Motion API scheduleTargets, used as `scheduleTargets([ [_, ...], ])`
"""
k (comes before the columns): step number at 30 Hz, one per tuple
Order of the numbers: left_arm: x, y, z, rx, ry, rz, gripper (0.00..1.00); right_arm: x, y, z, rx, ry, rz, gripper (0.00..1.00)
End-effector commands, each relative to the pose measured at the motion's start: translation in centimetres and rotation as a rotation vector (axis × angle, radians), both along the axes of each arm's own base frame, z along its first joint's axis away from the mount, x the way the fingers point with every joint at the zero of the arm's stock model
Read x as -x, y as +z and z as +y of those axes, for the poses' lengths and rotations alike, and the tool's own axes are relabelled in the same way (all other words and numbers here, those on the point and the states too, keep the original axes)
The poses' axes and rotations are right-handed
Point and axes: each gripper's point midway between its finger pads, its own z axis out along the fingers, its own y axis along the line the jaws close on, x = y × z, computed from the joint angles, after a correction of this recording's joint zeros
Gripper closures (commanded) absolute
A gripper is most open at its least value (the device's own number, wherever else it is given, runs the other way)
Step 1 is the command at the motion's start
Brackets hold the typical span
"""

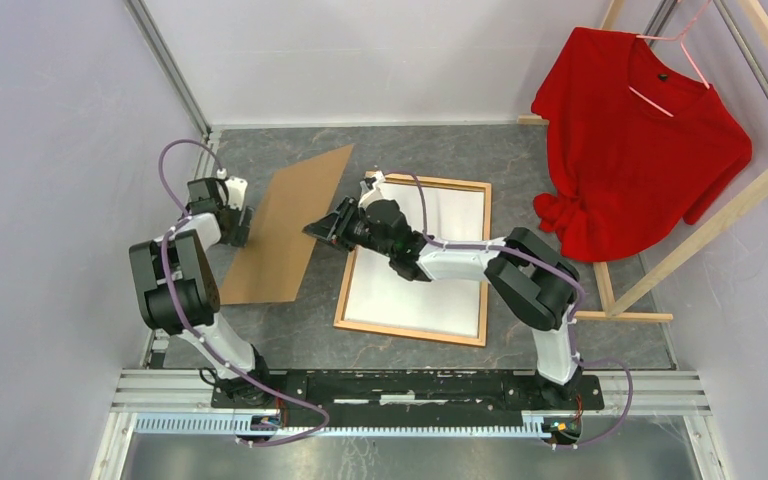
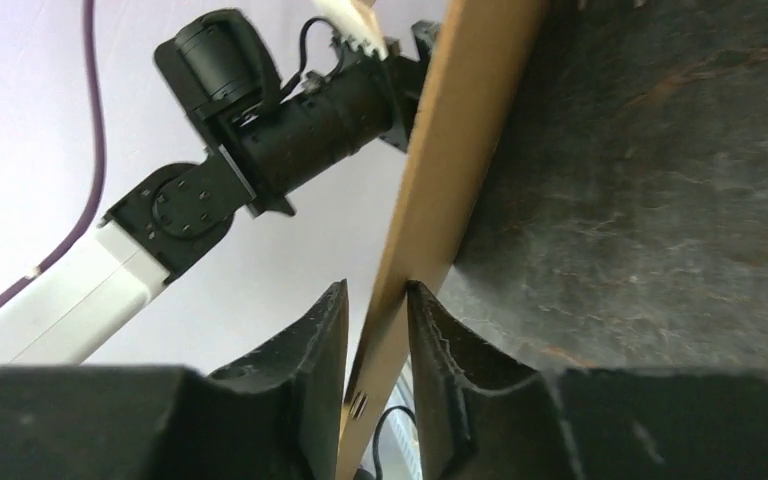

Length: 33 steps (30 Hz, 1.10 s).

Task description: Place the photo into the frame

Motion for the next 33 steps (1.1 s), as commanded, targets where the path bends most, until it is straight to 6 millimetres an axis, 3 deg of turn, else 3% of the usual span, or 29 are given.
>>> scheduleTargets([
  [1,6.4,-4.1,-6.8,0.182,-0.166,0.259,0.15,-0.6,1.3,-1.8,0.032,-0.05,-0.035,0.71],
  [6,5.4,-1.2,-8.3,0.216,-0.216,0.211,0.09,-1.3,1.0,-3.9,0.083,-0.091,-0.035,1.0],
  [10,4.2,3.6,-9.7,0.254,-0.302,0.124,0.0,-2.5,2.1,-5.7,0.074,-0.132,-0.023,1.0],
  [14,4.3,10.8,-12.8,0.266,-0.53,-0.072,0.0,-4.6,4.8,-7.2,0.029,-0.17,-0.009,1.0],
  [17,6.3,15.3,-15.8,0.232,-0.767,-0.232,0.0,-6.5,6.3,-8.2,0.011,-0.198,0.023,1.0],
  [19,8.3,16.9,-17.4,0.176,-0.907,-0.31,0.0,-7.4,7.0,-9.1,-0.028,-0.216,0.048,1.0],
  [24,12.2,18.7,-20.1,0.076,-1.102,-0.391,0.0,-8.5,8.3,-10.8,-0.091,-0.252,0.09,1.0],
  [28,14.5,18.9,-21.0,-0.042,-1.223,-0.467,0.0,-7.8,9.3,-10.7,-0.143,-0.225,0.12,1.0],
  [33,15.0,18.1,-20.8,-0.24,-1.312,-0.534,0.0,-6.8,10.4,-11.2,-0.174,-0.206,0.125,1.0],
])
